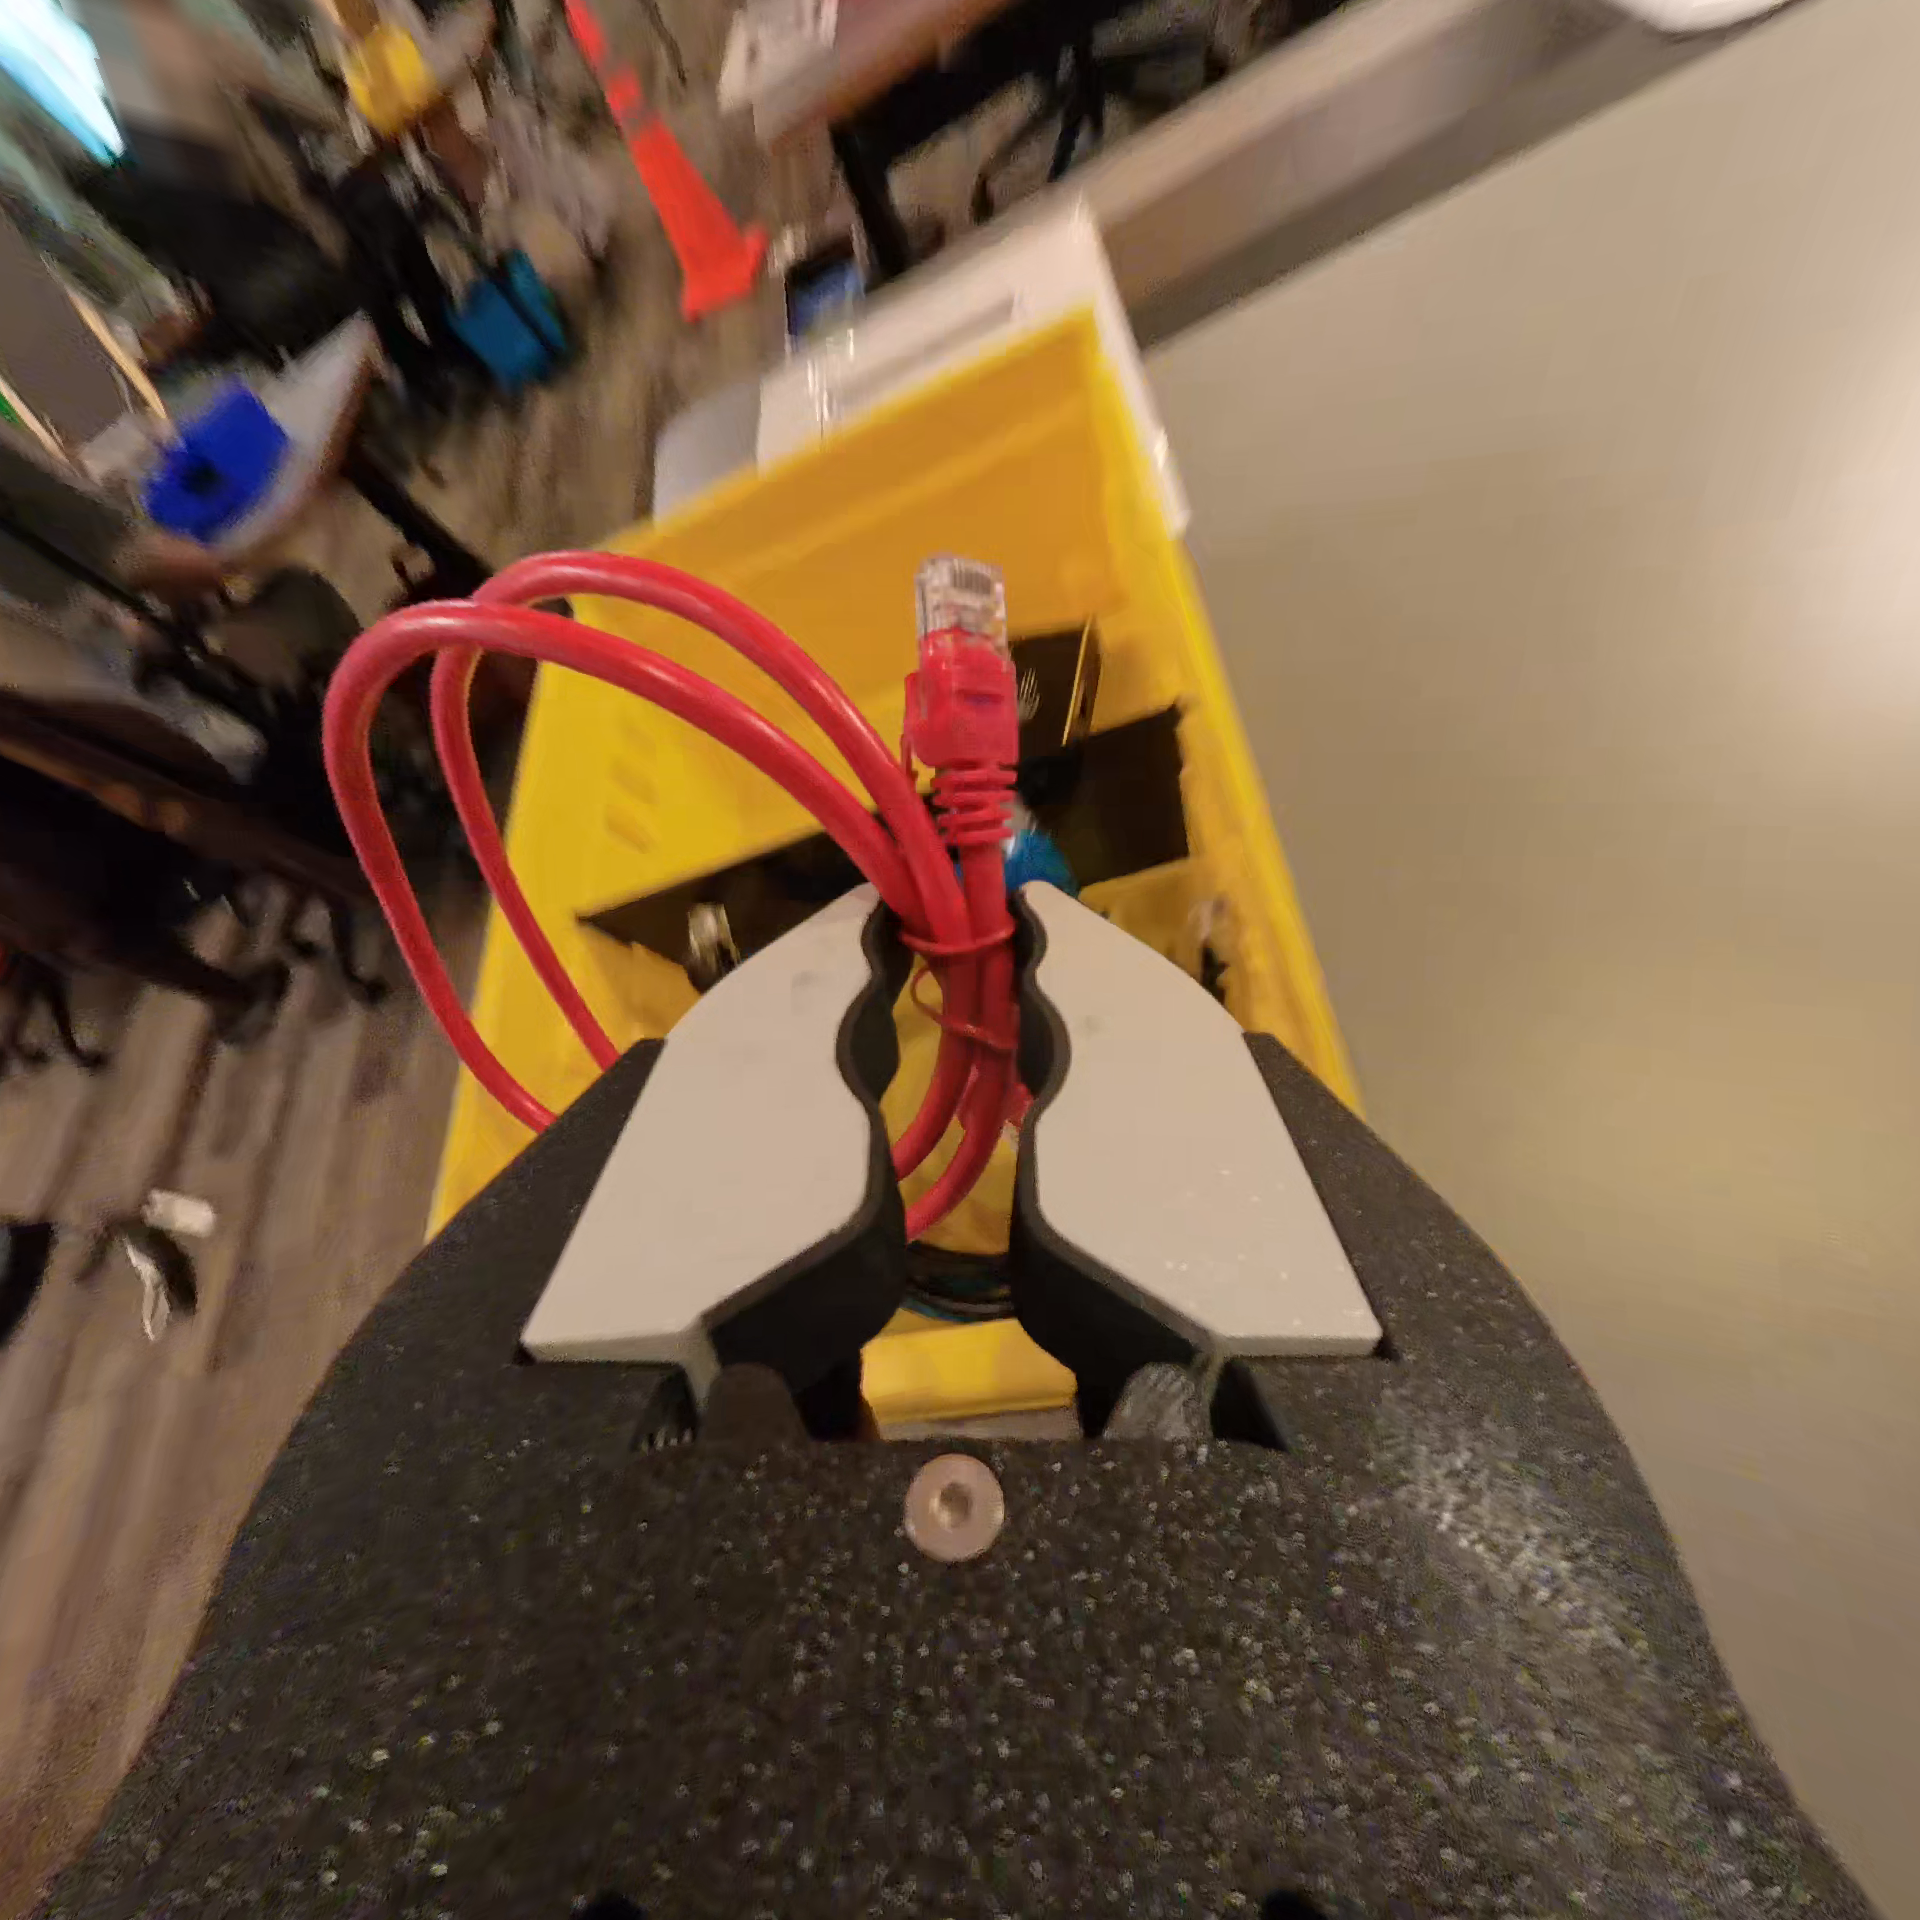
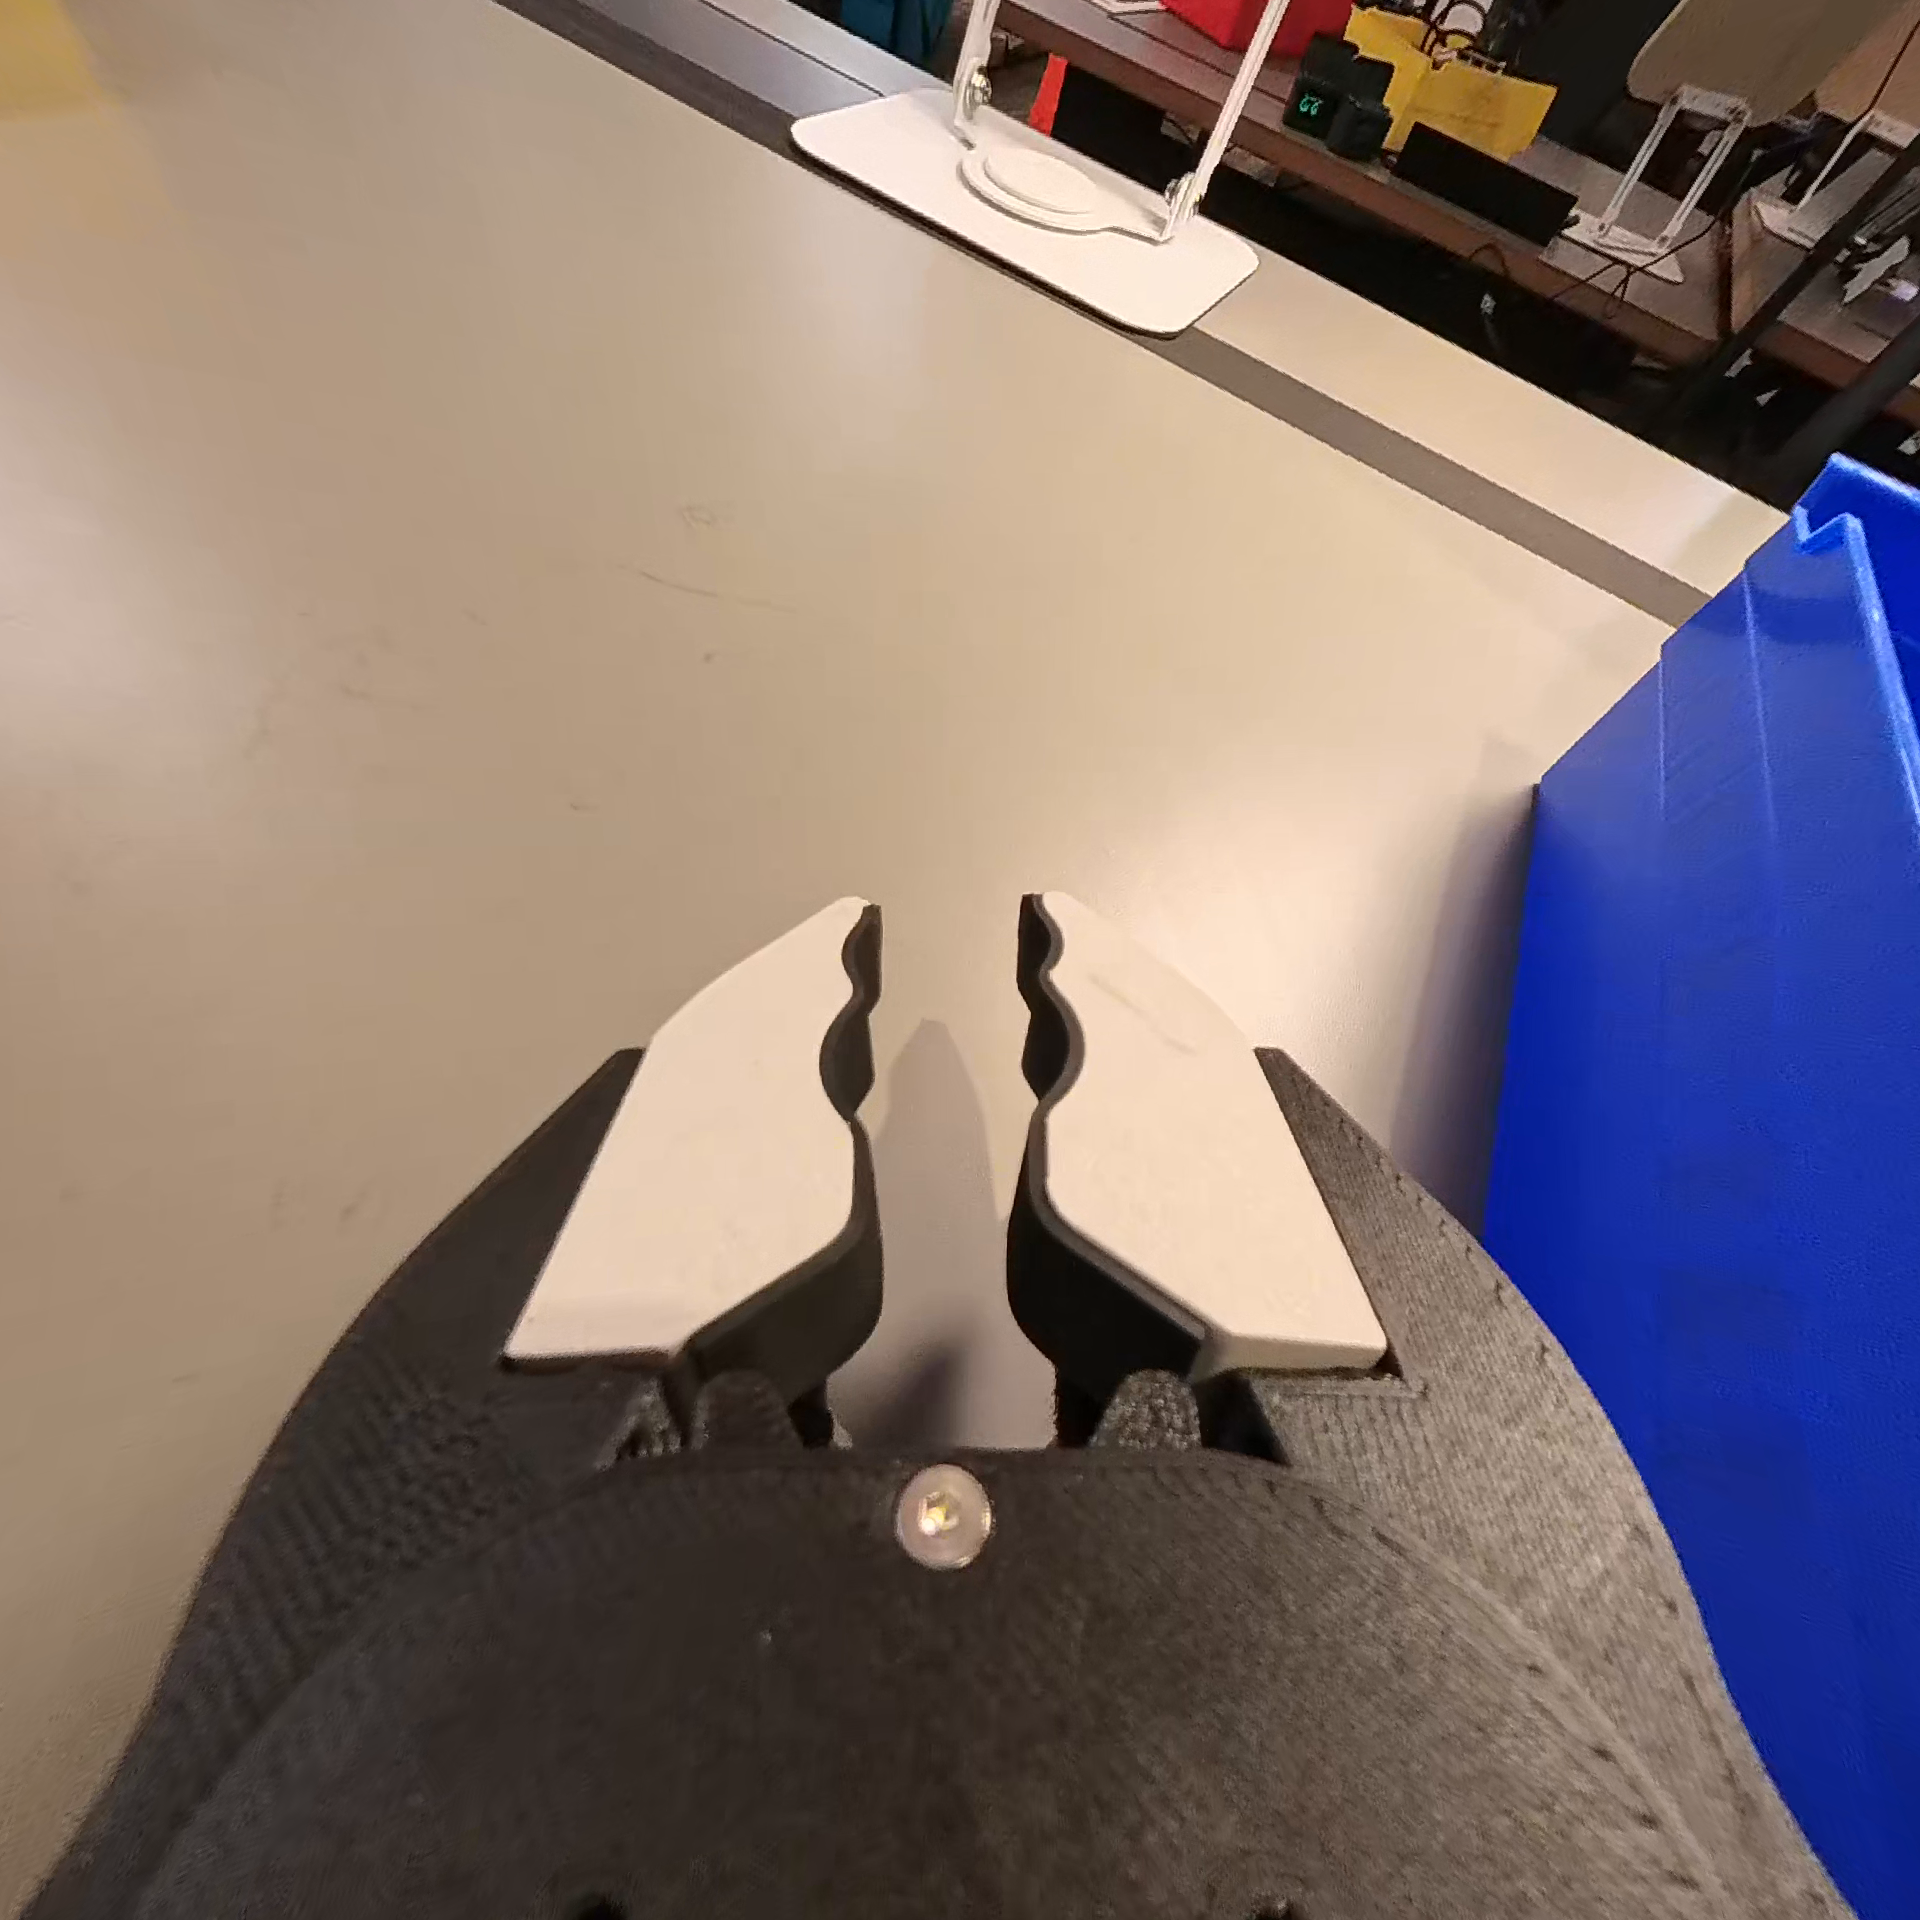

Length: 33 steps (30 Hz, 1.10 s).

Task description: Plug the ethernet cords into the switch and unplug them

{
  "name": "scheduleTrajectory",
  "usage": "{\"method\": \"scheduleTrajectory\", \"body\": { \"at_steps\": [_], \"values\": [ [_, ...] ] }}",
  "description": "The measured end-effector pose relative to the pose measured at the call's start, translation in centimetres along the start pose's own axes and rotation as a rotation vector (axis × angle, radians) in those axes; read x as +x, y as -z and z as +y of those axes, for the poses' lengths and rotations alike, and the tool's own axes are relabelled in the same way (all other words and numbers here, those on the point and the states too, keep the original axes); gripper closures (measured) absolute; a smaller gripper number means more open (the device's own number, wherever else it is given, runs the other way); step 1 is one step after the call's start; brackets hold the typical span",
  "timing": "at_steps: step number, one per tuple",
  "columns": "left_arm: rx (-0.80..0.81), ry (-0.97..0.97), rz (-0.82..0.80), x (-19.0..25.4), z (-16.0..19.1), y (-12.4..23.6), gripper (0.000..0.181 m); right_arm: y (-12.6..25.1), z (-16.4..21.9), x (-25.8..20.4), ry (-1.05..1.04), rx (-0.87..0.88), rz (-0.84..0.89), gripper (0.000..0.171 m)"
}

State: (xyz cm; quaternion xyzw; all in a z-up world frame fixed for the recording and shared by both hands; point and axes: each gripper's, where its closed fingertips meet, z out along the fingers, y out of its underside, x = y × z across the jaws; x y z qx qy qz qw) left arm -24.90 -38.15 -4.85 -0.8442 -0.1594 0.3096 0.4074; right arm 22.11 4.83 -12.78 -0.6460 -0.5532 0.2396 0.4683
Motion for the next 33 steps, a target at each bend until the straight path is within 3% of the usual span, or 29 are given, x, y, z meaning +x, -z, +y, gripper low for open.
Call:
{"method": "scheduleTrajectory", "body": {
  "at_steps": [1,5,8,15,20,22,26,29,33],
  "values": [
    [0.058,-0.035,0.007,0.6,-1.8,1.2,0.162,0.0,0.0,0.0,-0.001,0.001,0.0,0.146],
    [0.249,-0.185,0.217,8.4,-8.4,5.0,0.162,0.0,0.1,0.1,-0.001,-0.005,0.005,0.146],
    [0.297,-0.297,0.472,17.3,-10.6,5.7,0.162,-0.1,0.1,0.1,0.011,-0.014,0.015,0.146],
    [0.212,-0.367,0.936,35.4,-7.3,3.3,0.162,-0.5,0.4,-0.3,0.078,-0.042,0.042,0.145],
    [0.179,-0.438,1.069,42.7,-5.7,4.8,0.16,-0.9,0.9,-0.9,0.195,-0.089,0.088,0.144],
    [0.203,-0.43,1.075,43.1,-6.1,5.7,0.136,-1.2,1.3,-1.3,0.265,-0.115,0.108,0.144],
    [0.252,-0.33,1.048,39.8,-7.7,7.8,0.119,-1.6,1.7,-1.9,0.388,-0.144,0.151,0.15],
    [0.313,-0.272,0.876,33.1,-9.1,8.1,0.118,-1.6,1.7,-1.9,0.371,-0.142,0.136,0.147],
    [0.319,-0.175,0.552,20.3,-9.2,6.9,0.118,-1.6,1.6,-1.6,0.34,-0.14,0.128,0.146]
  ]
}}
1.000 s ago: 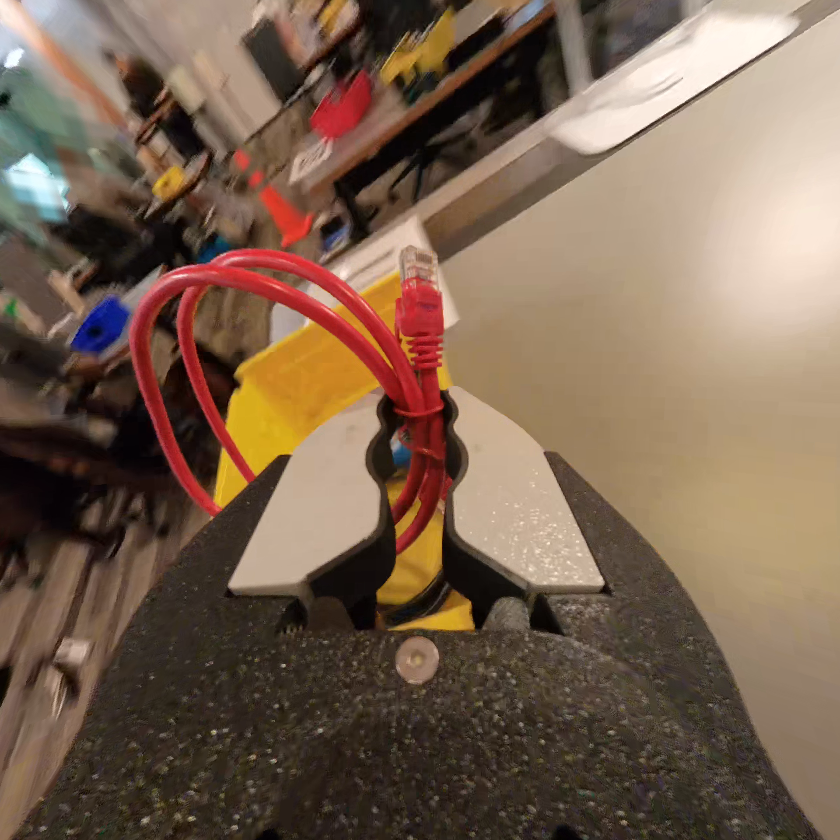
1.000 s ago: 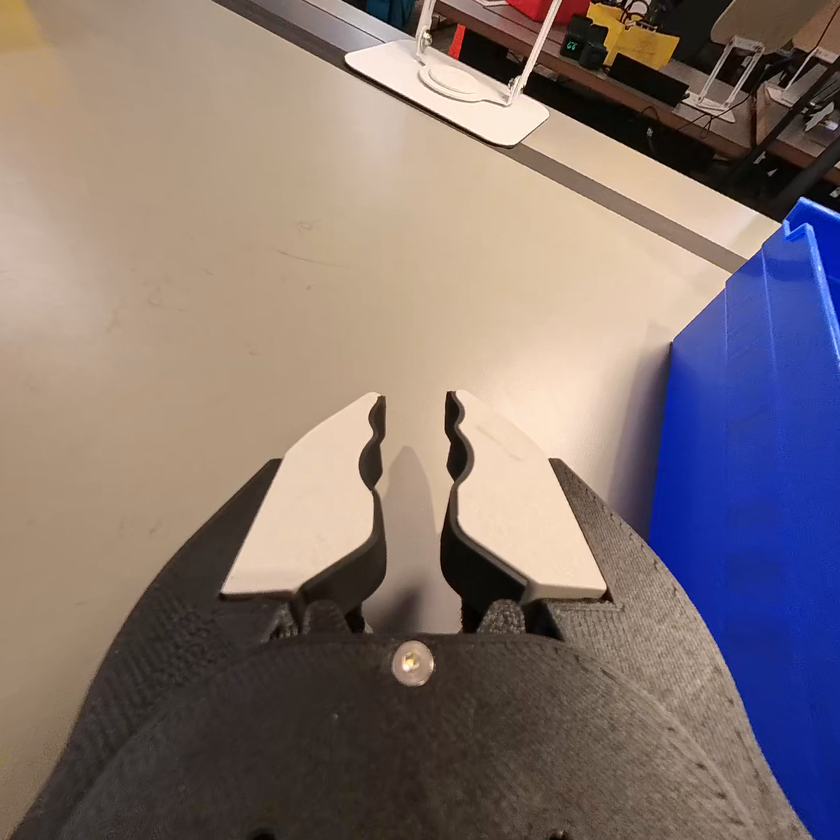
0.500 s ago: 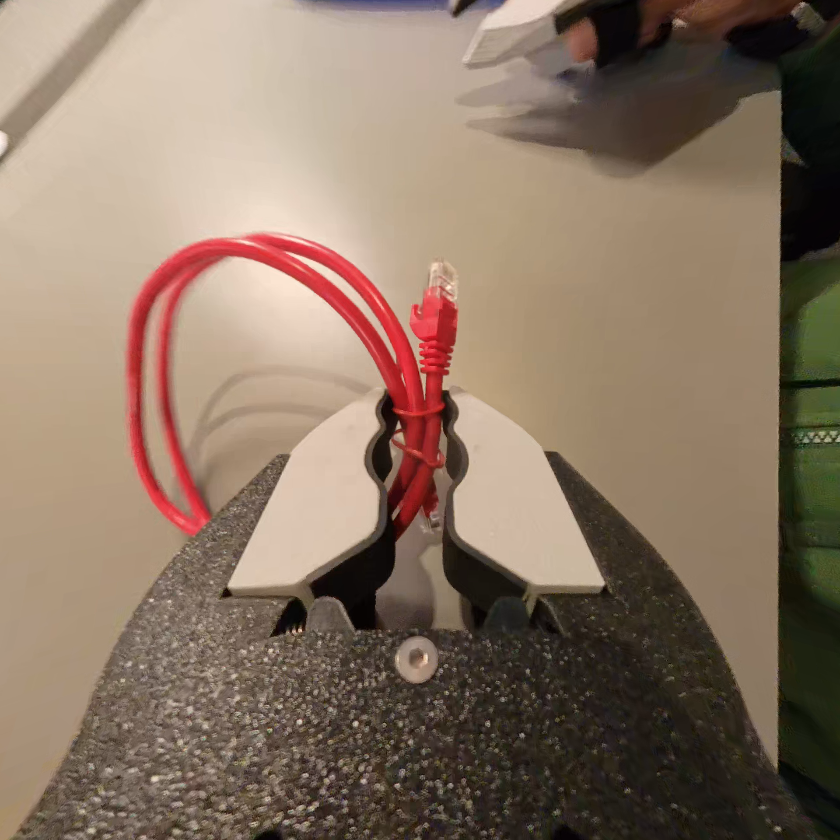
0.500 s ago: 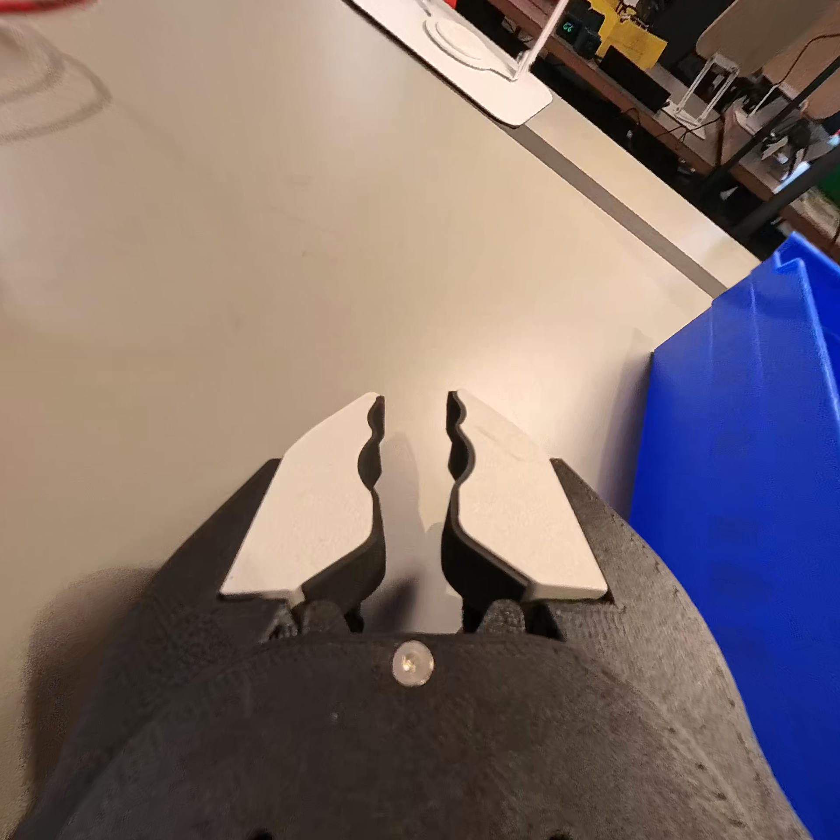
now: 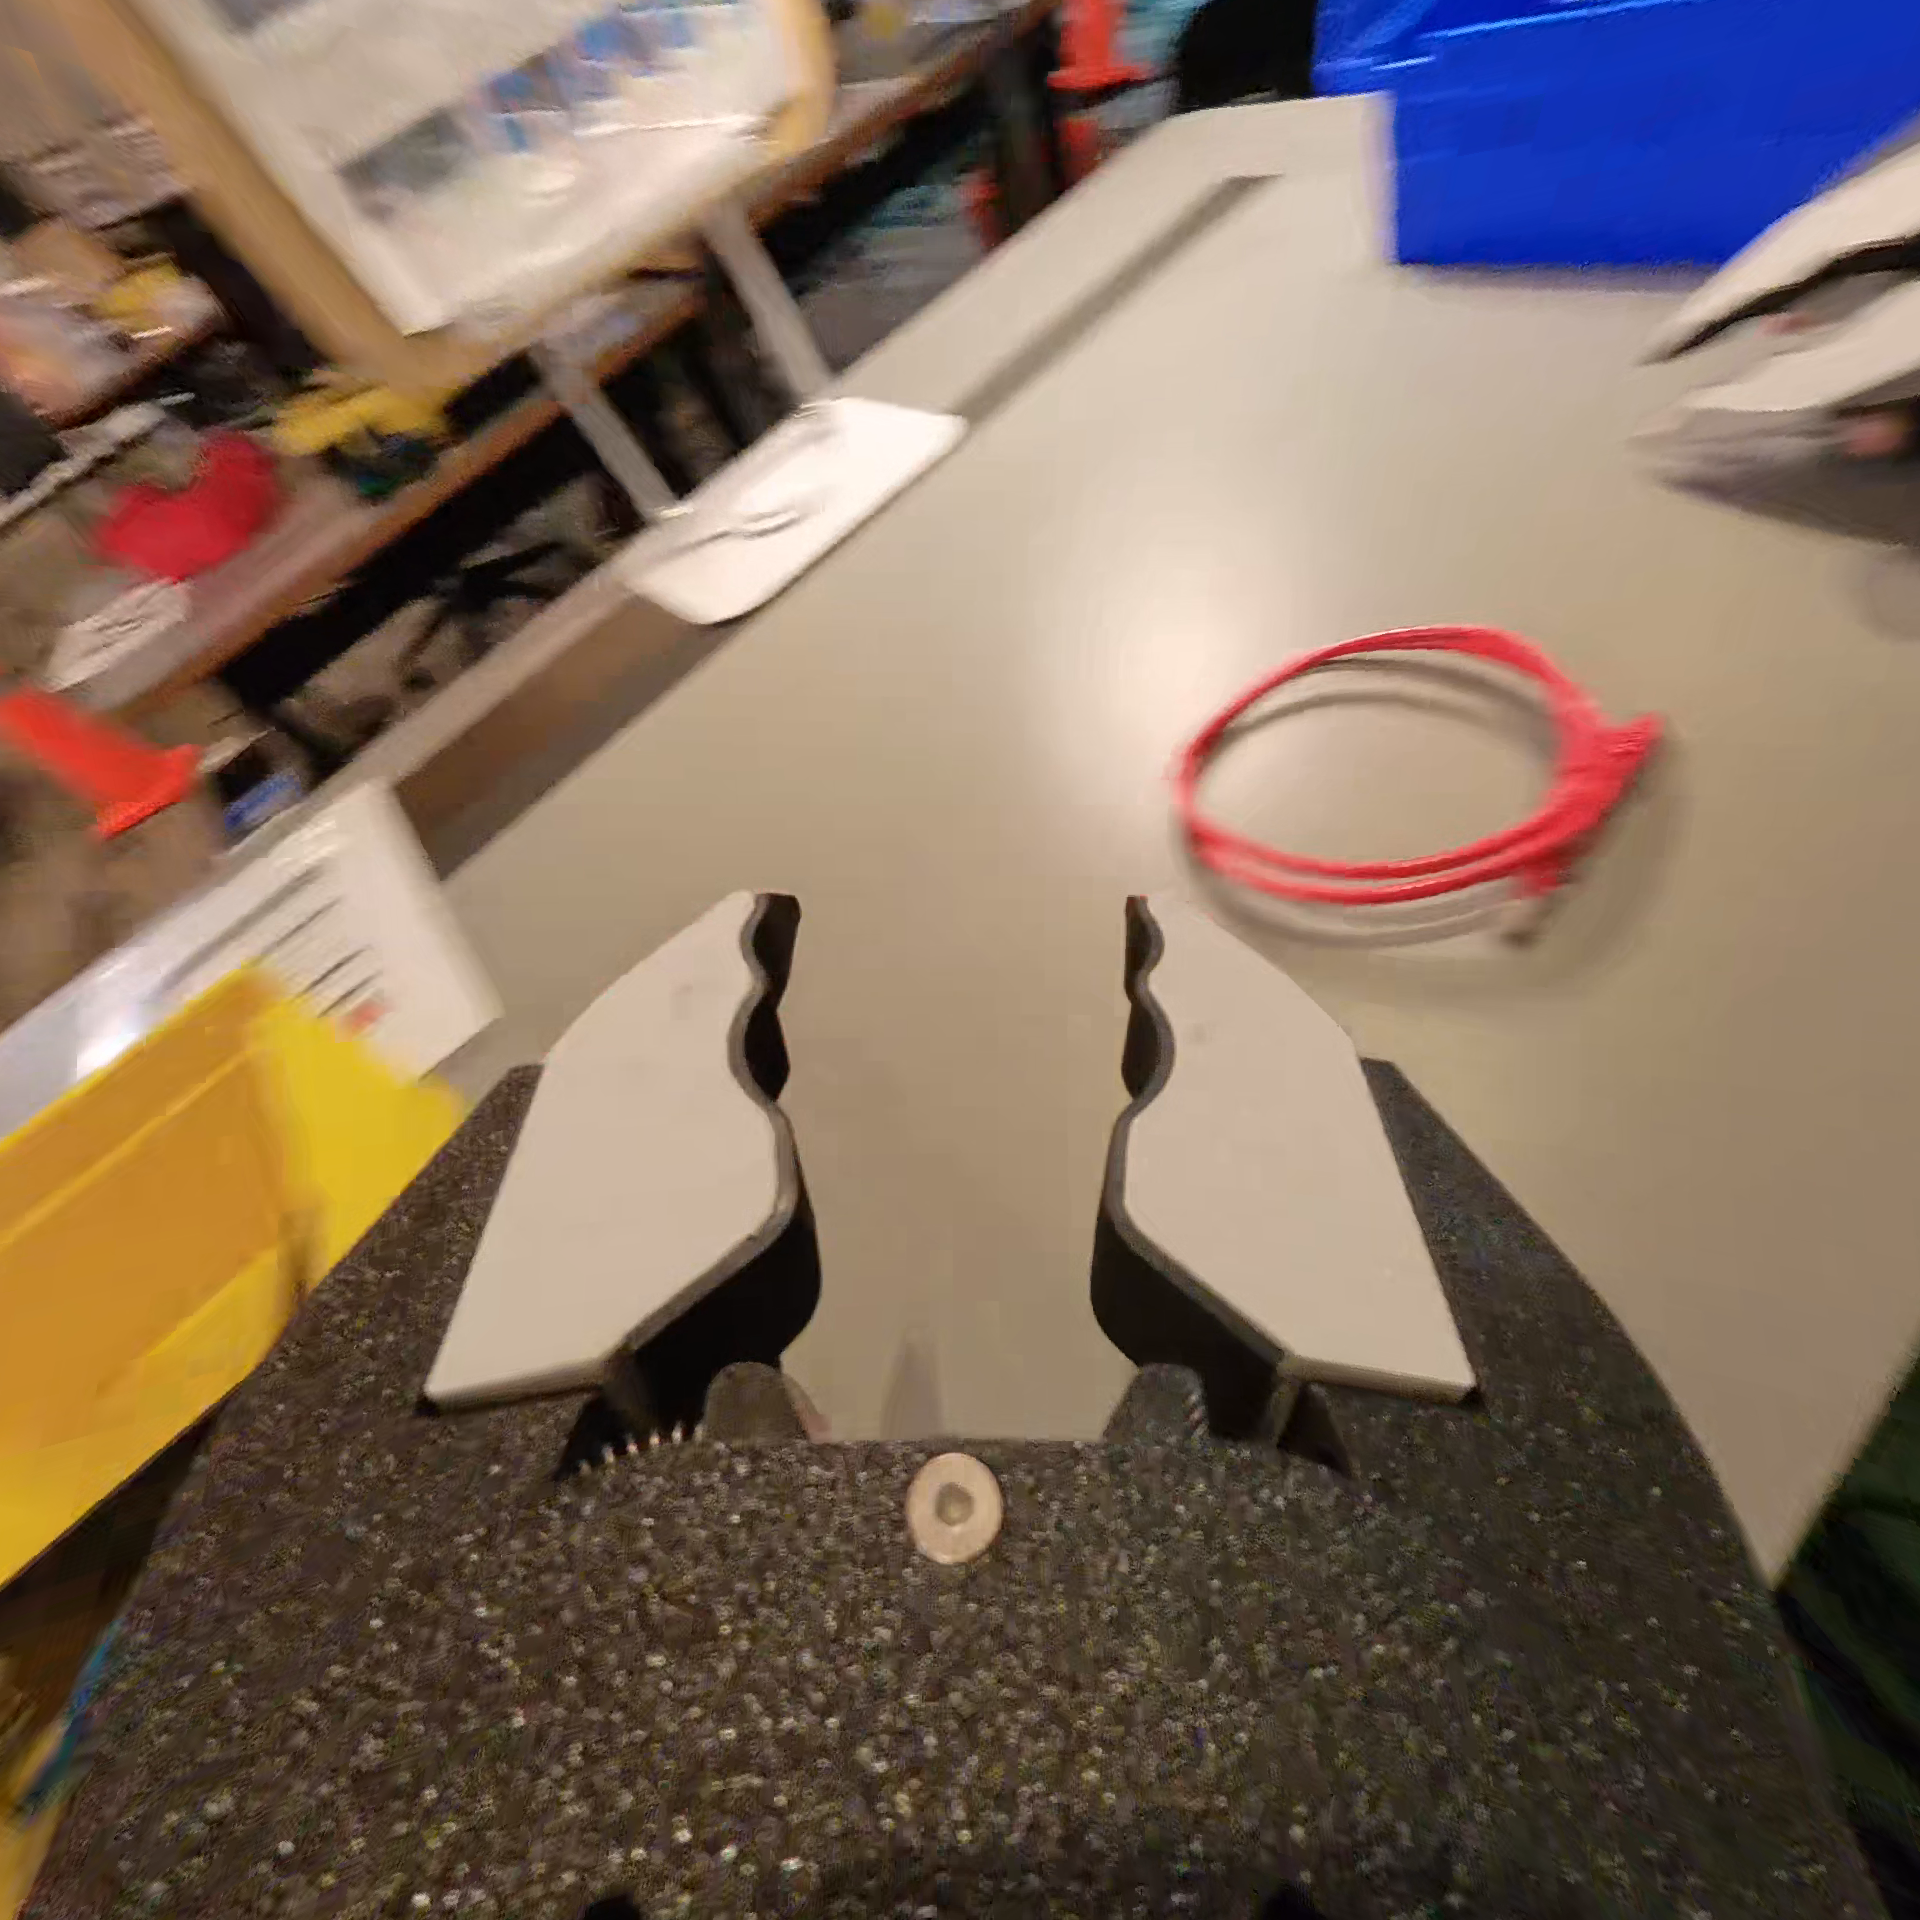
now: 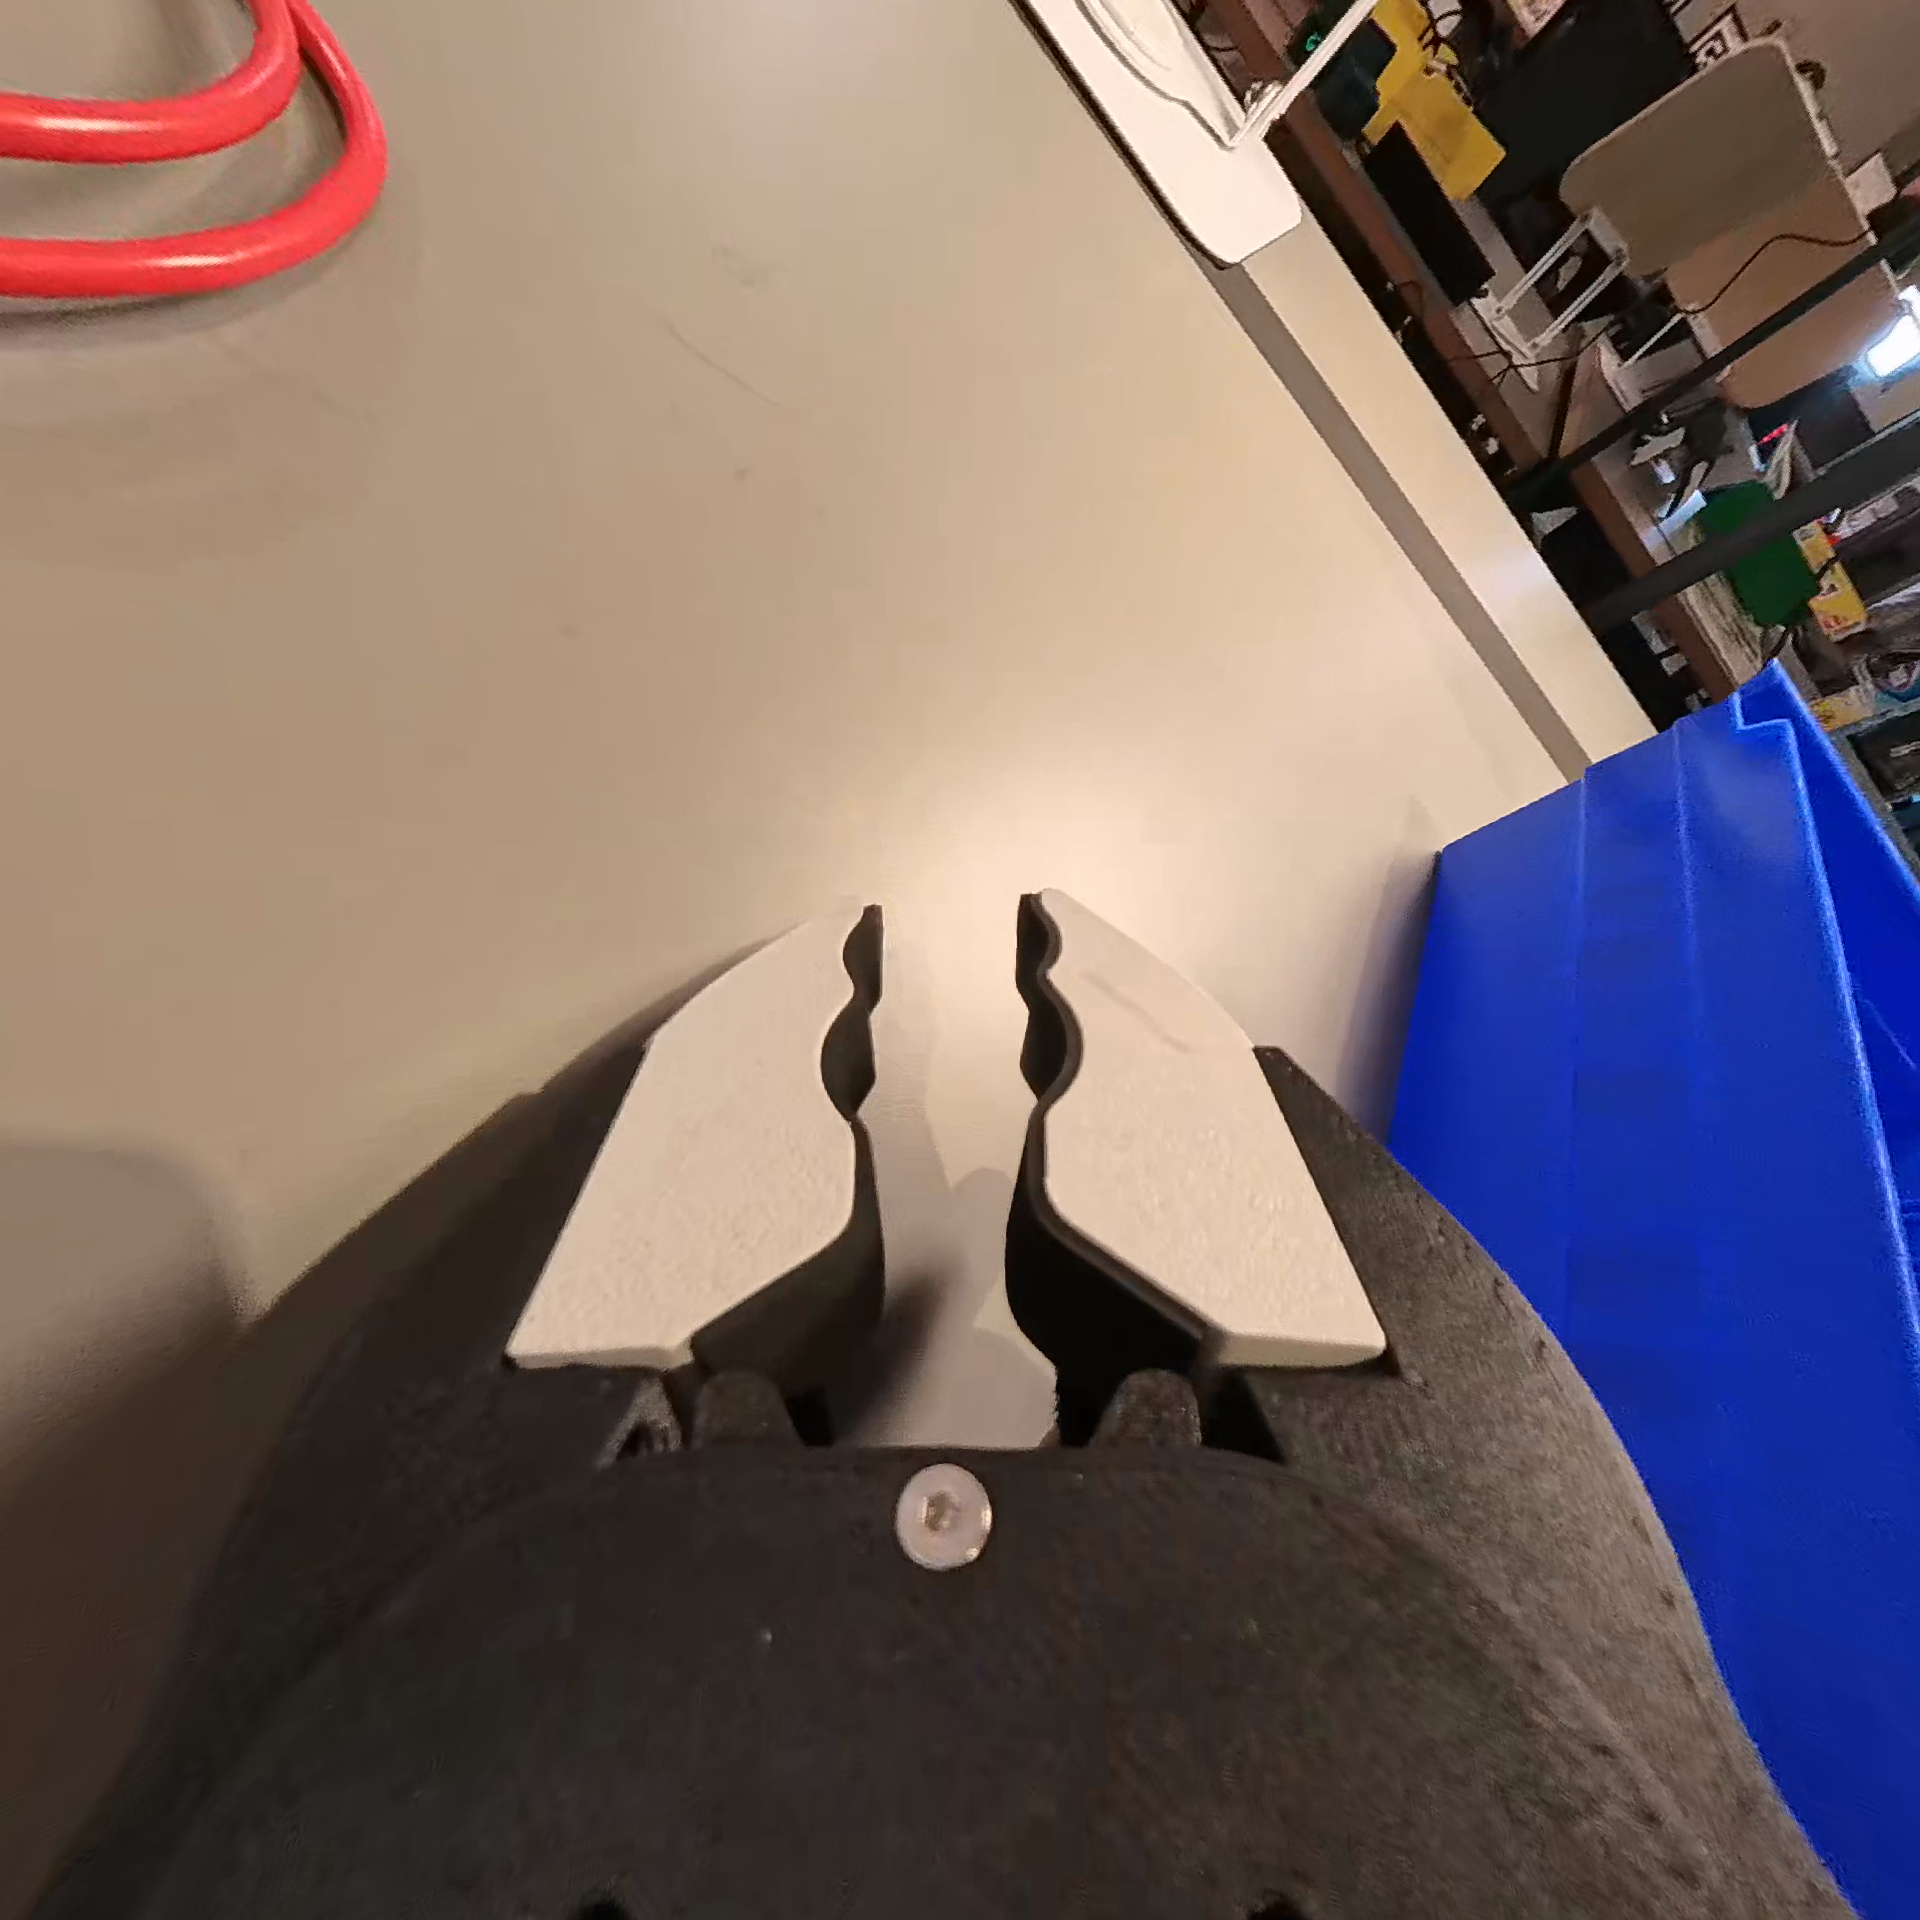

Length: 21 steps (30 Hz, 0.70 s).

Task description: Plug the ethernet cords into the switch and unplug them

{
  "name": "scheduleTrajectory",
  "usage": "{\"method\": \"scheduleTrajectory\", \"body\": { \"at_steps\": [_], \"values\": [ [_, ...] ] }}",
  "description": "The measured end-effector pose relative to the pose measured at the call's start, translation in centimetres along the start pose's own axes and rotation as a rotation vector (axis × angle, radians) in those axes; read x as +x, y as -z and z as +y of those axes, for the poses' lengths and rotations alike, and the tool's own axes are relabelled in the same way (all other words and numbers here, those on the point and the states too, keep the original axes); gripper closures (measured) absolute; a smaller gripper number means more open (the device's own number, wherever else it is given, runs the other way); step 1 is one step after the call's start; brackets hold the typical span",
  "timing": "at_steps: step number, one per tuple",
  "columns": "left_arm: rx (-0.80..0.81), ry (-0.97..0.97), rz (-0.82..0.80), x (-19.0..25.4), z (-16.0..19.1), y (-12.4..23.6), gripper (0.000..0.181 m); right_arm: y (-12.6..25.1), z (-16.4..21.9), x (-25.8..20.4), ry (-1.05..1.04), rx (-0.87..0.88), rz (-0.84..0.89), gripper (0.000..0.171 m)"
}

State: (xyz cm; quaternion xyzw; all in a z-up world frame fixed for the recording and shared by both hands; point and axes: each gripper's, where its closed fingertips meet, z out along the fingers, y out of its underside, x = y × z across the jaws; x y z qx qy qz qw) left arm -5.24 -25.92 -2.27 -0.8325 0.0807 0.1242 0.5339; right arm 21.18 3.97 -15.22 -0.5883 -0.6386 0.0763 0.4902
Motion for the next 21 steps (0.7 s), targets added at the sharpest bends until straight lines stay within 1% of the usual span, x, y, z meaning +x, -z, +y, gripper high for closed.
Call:
{"method": "scheduleTrajectory", "body": {
  "at_steps": [2,5,8,11,13,18,21],
  "values": [
    [-0.051,0.053,-0.153,-5.8,2.2,2.8,0.118,-0.1,0.1,-0.1,0.005,-0.006,-0.002,0.146],
    [-0.178,0.108,-0.35,-13.7,7.0,6.0,0.118,-0.1,0.1,-0.1,0.02,-0.009,0.004,0.148],
    [-0.363,0.139,-0.447,-19.3,12.9,7.2,0.119,-0.2,0.1,-0.1,0.012,-0.01,-0.004,0.148],
    [-0.548,0.132,-0.386,-21.4,18.3,6.5,0.119,-0.3,0.2,0.0,0.012,-0.013,-0.002,0.149],
    [-0.636,0.105,-0.387,-22.4,20.6,6.0,0.119,-0.3,0.2,0.1,0.006,-0.016,-0.006,0.149],
    [-0.775,-0.003,-0.362,-23.4,23.5,4.3,0.125,-0.4,0.2,0.2,0.002,-0.018,-0.011,0.149],
    [-0.873,-0.097,-0.401,-24.2,25.3,4.0,0.137,-0.4,0.2,0.1,0.011,-0.011,-0.012,0.149]
  ]
}}
